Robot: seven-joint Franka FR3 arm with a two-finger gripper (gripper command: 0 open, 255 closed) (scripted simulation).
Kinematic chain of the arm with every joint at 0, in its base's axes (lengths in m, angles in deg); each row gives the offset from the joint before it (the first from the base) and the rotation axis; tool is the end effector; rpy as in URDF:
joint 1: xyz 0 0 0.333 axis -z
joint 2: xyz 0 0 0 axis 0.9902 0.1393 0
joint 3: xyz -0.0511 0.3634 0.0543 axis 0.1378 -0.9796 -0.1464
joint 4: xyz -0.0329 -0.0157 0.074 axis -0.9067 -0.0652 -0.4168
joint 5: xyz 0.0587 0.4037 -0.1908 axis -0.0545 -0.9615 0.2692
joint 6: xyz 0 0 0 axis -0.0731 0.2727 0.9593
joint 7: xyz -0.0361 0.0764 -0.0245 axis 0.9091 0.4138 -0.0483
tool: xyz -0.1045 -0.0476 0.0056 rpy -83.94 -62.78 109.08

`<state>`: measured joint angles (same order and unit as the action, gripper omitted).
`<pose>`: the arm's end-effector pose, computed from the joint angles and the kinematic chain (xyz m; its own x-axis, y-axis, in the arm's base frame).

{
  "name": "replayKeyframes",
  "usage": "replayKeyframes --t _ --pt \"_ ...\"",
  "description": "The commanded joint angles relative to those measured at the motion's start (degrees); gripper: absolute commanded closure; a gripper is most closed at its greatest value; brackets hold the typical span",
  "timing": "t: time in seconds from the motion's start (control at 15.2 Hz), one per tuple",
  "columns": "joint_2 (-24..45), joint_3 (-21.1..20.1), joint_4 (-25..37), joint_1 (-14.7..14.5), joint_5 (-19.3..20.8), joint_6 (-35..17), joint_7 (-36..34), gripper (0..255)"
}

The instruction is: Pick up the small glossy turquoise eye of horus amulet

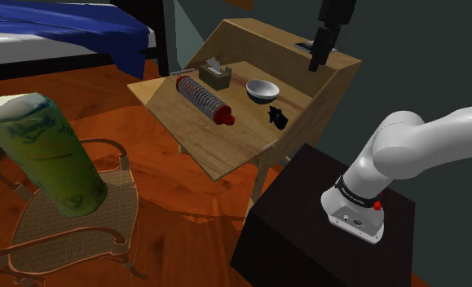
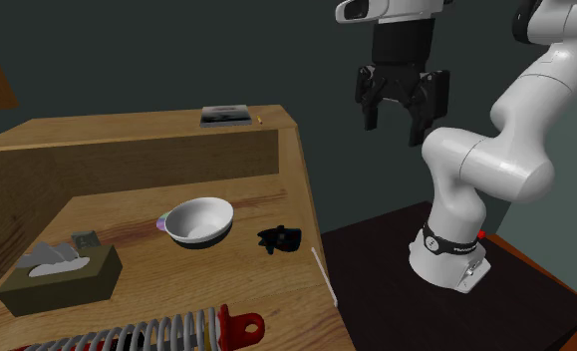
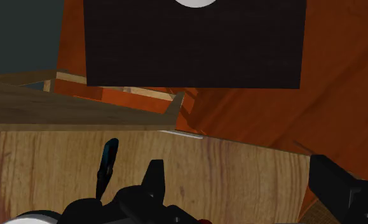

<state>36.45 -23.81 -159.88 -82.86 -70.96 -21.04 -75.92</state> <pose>0.3138 -0.0002 0.6274 0.9951 0.0605 -0.0784 0.0571 -0.9974 -0.0446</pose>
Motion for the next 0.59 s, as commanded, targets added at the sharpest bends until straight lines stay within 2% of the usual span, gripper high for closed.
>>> replayKeyframes --t 0.0,0.53 --pt "0.0 0.0 0.0 0.0 0.0 0.0 0.0 0" --pt "5.34 3.33 -9.24 2.96 3.72 -15.89 1.62 0"
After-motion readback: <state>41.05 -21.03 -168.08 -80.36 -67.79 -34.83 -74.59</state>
